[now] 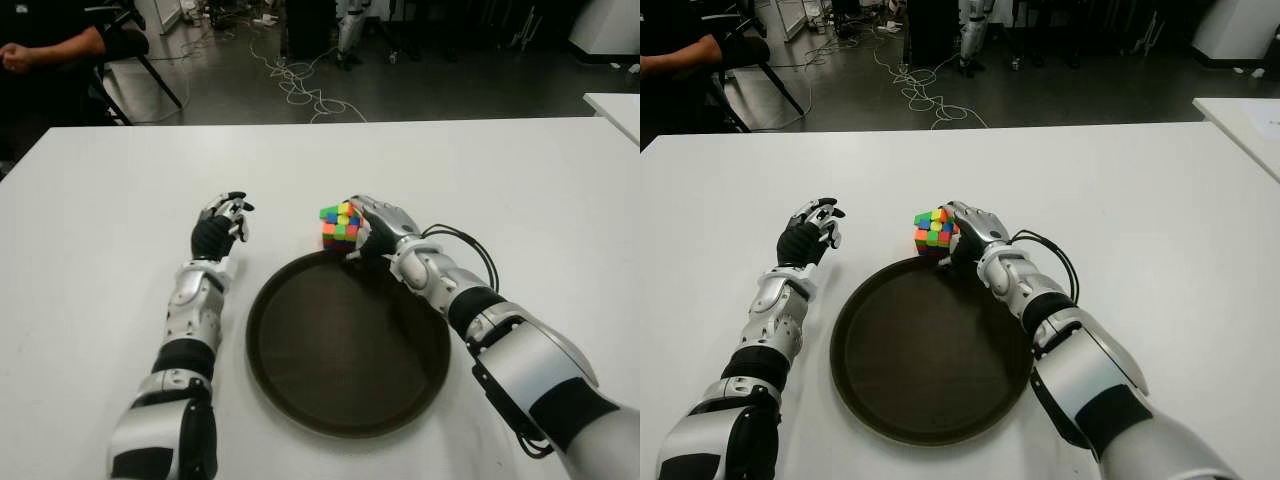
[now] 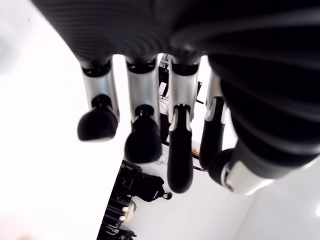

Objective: Pick up the Rubik's Cube and put it in the plate

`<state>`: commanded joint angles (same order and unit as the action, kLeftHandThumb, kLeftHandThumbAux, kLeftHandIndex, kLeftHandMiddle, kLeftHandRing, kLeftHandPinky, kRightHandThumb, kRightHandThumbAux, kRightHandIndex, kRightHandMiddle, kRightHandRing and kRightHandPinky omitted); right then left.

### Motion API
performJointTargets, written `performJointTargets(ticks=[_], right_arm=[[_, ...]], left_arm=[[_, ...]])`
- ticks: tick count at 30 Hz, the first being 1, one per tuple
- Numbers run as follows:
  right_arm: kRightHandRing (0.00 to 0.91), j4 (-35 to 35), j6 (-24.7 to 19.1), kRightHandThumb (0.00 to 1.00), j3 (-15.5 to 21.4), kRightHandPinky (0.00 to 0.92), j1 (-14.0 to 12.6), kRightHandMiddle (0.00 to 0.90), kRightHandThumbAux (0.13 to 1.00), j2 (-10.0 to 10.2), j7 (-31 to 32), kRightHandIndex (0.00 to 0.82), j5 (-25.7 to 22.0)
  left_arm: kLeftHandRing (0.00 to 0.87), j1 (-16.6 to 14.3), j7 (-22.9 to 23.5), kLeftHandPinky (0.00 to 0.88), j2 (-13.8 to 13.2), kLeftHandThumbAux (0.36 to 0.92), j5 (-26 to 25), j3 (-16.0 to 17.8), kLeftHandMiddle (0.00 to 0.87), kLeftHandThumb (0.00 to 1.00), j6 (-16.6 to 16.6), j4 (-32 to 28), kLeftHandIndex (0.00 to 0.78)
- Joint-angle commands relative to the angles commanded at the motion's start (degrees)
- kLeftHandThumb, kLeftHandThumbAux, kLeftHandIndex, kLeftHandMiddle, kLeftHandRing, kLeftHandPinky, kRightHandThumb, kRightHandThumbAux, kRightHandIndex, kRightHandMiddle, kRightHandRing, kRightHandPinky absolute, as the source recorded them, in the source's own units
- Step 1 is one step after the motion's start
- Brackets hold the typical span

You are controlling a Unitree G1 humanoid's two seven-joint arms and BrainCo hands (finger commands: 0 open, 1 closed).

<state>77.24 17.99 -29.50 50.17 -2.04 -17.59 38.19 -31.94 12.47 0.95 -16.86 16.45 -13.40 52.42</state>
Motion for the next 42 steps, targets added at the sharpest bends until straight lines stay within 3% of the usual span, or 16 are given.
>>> performJointTargets(ticks=[30,42], right_arm=[[0.188,0.04,-1.48,0.0,0.61,0.225,0.56,0.146,0.752,0.87,0.65,0.122,-0.34],[0.203,-0.08,-0.84,0.0,2.63,0.23,0.75,0.162,0.764,1.26,0.4,0.147,-2.05]], left_arm=[[0.775,0.42,0.56,0.811,-0.1,0.66,0.34,-0.12,0.543,0.853,-0.84,0.06,0.418],[0.772,0.64,0.72,0.808,-0.61,0.66,1.07,-0.38,0.541,0.853,-1.07,0.19,0.417]])
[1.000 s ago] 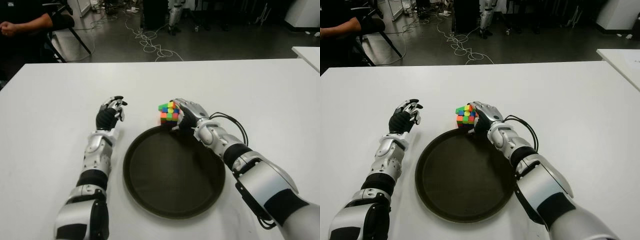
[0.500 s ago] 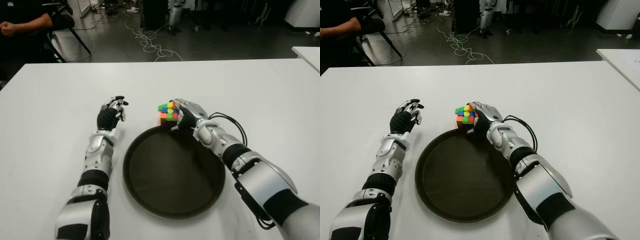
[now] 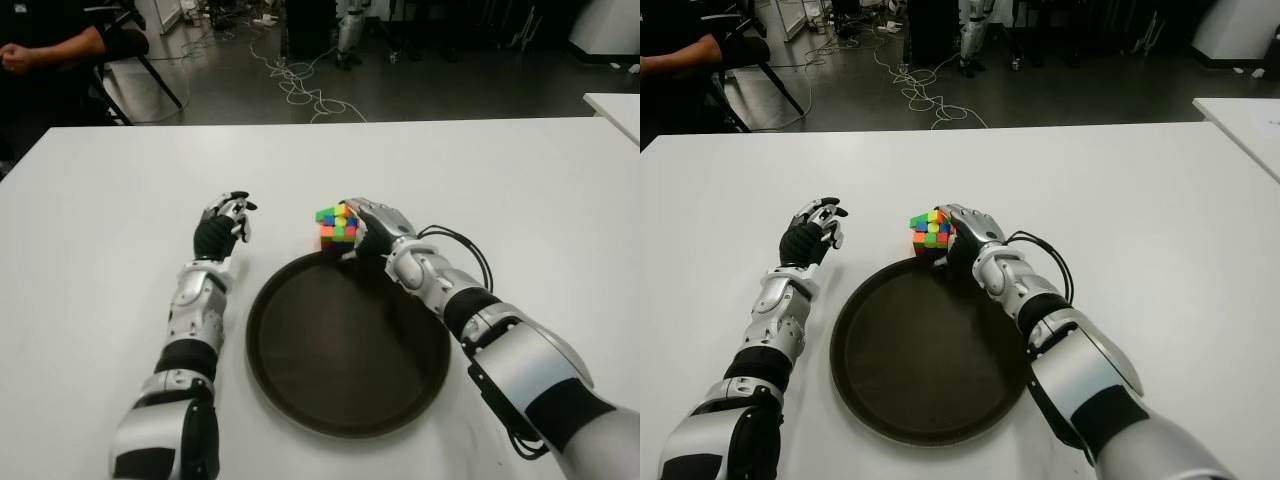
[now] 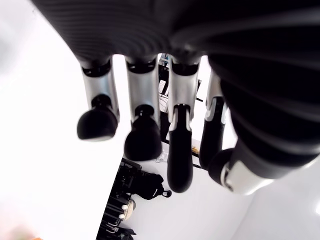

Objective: Pick up the Rubik's Cube and put it in the plate

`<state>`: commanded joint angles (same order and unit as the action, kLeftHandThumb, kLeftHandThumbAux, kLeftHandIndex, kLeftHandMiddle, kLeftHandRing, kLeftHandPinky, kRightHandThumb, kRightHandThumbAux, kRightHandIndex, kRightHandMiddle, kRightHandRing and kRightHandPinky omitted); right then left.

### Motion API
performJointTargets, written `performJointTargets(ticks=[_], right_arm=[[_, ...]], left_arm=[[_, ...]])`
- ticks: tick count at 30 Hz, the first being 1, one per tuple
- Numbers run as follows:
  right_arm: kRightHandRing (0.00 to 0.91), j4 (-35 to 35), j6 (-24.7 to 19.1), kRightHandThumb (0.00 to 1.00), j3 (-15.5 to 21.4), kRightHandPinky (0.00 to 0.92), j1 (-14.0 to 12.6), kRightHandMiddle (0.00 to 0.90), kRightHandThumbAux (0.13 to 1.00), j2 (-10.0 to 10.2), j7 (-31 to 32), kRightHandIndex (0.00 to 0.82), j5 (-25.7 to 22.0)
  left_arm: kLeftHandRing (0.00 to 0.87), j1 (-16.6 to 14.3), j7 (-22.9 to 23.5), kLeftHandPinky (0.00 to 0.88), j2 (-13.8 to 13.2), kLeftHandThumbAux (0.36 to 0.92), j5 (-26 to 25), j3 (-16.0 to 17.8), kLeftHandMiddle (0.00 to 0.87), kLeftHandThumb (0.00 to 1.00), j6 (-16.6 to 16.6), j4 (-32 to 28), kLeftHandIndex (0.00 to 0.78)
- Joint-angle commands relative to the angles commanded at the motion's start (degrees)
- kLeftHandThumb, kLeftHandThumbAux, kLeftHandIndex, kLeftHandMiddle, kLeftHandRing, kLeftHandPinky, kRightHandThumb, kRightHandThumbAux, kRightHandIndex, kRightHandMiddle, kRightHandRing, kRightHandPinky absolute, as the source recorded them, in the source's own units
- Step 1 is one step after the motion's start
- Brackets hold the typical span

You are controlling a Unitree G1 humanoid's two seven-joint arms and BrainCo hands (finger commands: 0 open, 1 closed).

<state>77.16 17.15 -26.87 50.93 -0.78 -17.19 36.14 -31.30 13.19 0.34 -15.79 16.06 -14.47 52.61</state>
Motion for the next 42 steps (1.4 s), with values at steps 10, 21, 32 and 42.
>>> performJointTargets(ticks=[10,21,32,42], right_arm=[[0.221,0.08,0.07,0.0,1.22,0.262,1.28,0.179,0.755,-0.48,0.8,0.145,-0.73],[0.207,0.36,-0.73,0.0,1.24,0.238,2.48,0.164,0.73,-0.58,2.36,0.131,-0.56],[0.192,0.63,-1.28,0.0,-0.24,0.214,2.95,0.157,0.737,-0.55,2.49,0.132,0.89],[0.204,0.59,-1.14,0.0,-0.99,0.226,3.14,0.168,0.74,-0.26,1.96,0.143,1.95]], left_arm=[[0.772,0.21,0.5,0.809,-0.36,0.66,0.03,-0.12,0.536,0.854,0.01,0.22,0.417],[0.765,0.57,0.16,0.796,-0.52,0.658,1.52,-0.85,0.549,0.854,-2.47,0.84,0.42],[0.771,0.67,0.39,0.799,-0.25,0.658,1.01,-0.83,0.549,0.854,-1.88,0.42,0.421],[0.77,0.57,0.16,0.792,-0.2,0.658,1.07,-0.86,0.555,0.854,-2.12,0.68,0.423]])
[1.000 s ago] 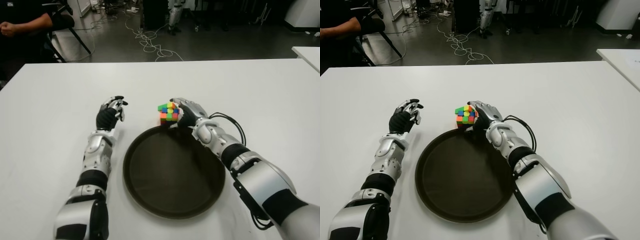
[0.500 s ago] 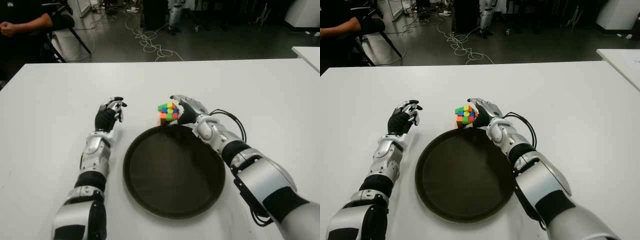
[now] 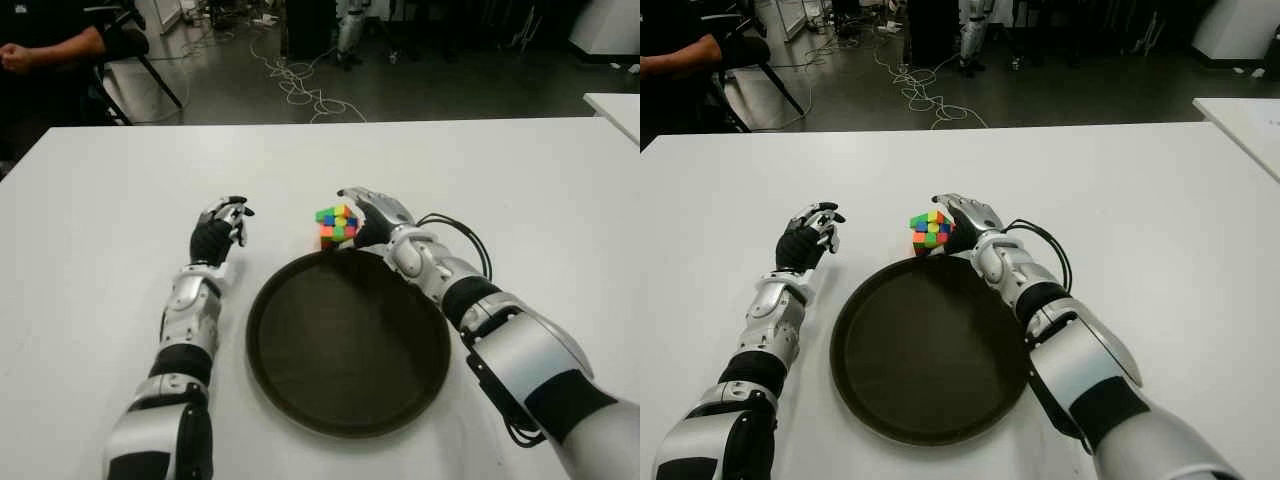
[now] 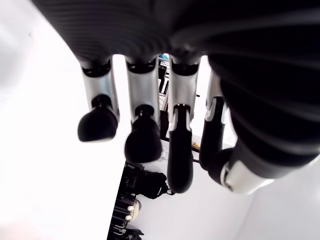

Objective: Pick up the Rubik's Cube and put it in the plate

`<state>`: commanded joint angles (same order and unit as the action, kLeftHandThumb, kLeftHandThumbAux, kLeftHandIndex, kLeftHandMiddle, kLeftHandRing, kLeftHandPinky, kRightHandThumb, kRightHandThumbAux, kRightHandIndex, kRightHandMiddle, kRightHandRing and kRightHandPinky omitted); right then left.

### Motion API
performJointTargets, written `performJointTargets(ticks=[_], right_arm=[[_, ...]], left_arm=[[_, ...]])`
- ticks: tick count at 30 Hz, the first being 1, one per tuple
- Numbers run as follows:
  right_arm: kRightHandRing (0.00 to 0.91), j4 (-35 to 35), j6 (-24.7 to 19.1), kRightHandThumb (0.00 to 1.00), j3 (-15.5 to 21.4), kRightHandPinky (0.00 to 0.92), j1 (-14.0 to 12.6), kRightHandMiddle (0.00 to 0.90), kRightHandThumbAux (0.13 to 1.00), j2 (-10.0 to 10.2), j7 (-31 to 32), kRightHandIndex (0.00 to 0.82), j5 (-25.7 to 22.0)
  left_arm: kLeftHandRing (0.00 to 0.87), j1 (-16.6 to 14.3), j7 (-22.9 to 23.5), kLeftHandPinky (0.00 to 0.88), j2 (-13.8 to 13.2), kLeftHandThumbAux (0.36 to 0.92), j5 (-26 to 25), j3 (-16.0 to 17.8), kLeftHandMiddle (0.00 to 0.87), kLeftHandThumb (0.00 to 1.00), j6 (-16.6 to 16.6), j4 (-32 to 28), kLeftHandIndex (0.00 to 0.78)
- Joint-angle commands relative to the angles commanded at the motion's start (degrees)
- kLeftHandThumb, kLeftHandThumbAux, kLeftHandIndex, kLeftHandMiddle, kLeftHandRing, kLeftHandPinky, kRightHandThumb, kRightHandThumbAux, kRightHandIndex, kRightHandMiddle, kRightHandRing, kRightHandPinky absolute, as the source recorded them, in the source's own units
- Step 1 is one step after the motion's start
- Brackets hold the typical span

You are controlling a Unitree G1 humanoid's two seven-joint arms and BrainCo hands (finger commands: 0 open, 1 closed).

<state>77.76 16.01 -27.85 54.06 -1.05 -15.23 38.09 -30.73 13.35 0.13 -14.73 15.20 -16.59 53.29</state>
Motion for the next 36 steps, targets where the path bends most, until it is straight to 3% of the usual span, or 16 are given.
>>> performJointTargets(ticks=[36], right_arm=[[0.212,0.07,-0.52,0.0,-2.33,0.226,-0.55,0.168,0.746,2.35,-0.2,0.134,1.14]], left_arm=[[0.776,0.26,-0.19,0.793,-0.06,0.658,0.35,-0.68,0.556,0.853,-0.36,-0.41,0.424]])
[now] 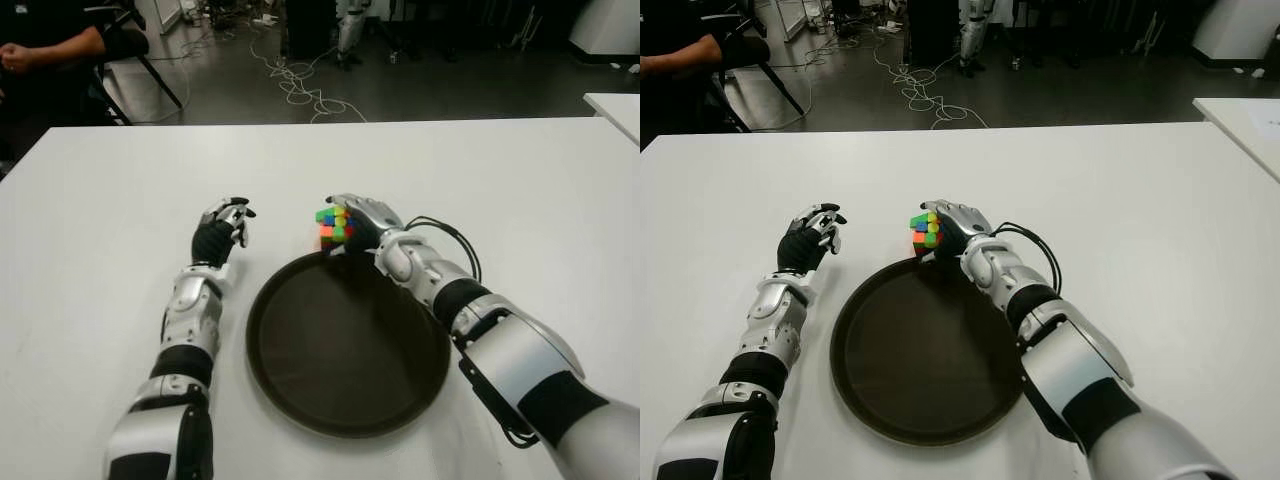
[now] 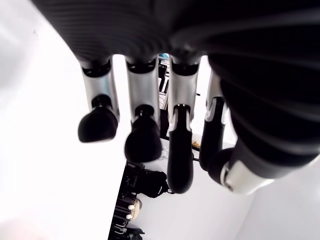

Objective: Pick up the Rubik's Cube and put it in the plate

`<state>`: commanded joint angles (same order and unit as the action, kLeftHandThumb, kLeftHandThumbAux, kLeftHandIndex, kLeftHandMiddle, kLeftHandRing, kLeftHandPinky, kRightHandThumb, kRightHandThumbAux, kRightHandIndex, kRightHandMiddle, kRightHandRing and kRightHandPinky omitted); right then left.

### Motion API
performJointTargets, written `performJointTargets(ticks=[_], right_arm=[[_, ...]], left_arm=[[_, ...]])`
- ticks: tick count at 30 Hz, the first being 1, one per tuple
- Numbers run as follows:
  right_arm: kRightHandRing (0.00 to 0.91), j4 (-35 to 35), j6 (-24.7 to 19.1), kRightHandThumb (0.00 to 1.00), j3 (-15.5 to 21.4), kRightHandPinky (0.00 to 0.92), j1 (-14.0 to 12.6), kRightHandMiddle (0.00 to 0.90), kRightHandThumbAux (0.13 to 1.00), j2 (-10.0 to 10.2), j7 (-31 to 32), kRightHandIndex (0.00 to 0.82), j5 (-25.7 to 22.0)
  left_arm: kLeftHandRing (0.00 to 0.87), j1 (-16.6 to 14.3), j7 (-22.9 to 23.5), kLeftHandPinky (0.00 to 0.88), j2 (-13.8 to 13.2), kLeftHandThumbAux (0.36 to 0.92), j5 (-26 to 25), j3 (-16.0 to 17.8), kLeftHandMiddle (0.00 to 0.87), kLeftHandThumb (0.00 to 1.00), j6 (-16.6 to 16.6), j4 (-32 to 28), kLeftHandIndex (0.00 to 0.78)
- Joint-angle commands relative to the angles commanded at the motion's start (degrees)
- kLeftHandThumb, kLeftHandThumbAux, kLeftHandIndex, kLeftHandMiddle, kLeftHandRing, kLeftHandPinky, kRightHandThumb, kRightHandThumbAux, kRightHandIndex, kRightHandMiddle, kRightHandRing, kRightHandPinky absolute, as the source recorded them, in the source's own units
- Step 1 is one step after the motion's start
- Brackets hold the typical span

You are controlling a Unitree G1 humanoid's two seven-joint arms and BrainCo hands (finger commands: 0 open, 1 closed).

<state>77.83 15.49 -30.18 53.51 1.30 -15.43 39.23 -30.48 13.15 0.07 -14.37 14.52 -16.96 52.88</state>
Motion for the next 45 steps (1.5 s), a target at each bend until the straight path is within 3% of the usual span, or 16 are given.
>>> performJointTargets(ticks=[14,26,28,30,31,32,33,34,36,40,45], right_arm=[[0.207,0.02,-0.37,0.0,-1.56,0.221,0.02,0.169,0.756,0.12,-0.07,0.142,0.52],[0.23,-0.09,0.55,0.0,-2.67,0.268,-0.12,0.201,0.788,-0.19,-1.67,0.148,1.56],[0.253,-0.14,0.85,0.037,-2.91,0.304,-0.1,0.222,0.815,-0.35,-2.06,0.153,1.71],[0.276,-0.23,1.11,0.128,-3.12,0.329,-0.13,0.245,0.828,-0.52,-2.7,0.162,1.86],[0.297,-0.26,1.21,0.247,-3.22,0.341,-0.15,0.271,0.826,-0.58,-3.02,0.178,1.9],[0.305,-0.32,1.29,0.292,-3.33,0.345,-0.2,0.281,0.824,-0.64,-3.56,0.183,1.94],[0.335,-0.38,1.28,0.482,-3.28,0.369,-0.28,0.355,0.78,-0.62,-4.31,0.245,1.87],[0.372,-0.4,1.27,0.607,-3.23,0.407,-0.33,0.406,0.749,-0.59,-4.8,0.288,1.8],[0.404,-0.39,1.27,0.716,-3.13,0.44,-0.39,0.449,0.723,-0.54,-5.42,0.326,1.67],[0.471,-0.39,1.35,0.88,-2.85,0.473,-0.48,0.472,0.684,-0.44,-6.53,0.362,1.36],[0.498,-0.47,1.6,0.931,-2.56,0.483,-0.55,0.479,0.672,-0.32,-7.31,0.367,1.07]], left_arm=[[0.775,0.2,0.48,0.796,0.11,0.658,0.0,-0.09,0.555,0.853,-0.18,-0.45,0.424],[0.776,0.2,0.32,0.794,0.35,0.658,-0.29,0.12,0.554,0.853,-0.2,-0.56,0.423],[0.774,0.26,0.19,0.792,0.35,0.658,-0.18,0.03,0.555,0.853,-0.3,-0.6,0.424],[0.774,0.3,0.08,0.792,0.33,0.658,-0.09,0.0,0.556,0.853,-0.4,-0.53,0.424],[0.773,0.31,0.04,0.792,0.32,0.658,-0.07,0.0,0.556,0.853,-0.44,-0.49,0.424],[0.773,0.29,0.04,0.792,0.31,0.658,-0.09,0.03,0.556,0.853,-0.46,-0.37,0.424],[0.773,0.25,0.15,0.792,0.28,0.658,-0.12,0.07,0.555,0.853,-0.53,-0.22,0.424],[0.773,0.22,0.23,0.793,0.26,0.658,-0.15,0.09,0.555,0.853,-0.57,-0.11,0.423],[0.773,0.2,0.36,0.793,0.23,0.658,-0.18,0.1,0.555,0.853,-0.66,-0.03,0.423],[0.774,0.24,0.53,0.794,0.2,0.657,-0.15,0.02,0.556,0.853,-0.83,-0.08,0.425],[0.774,0.4,0.5,0.794,0.13,0.657,0.05,-0.12,0.556,0.854,-1.0,-0.25,0.426]])
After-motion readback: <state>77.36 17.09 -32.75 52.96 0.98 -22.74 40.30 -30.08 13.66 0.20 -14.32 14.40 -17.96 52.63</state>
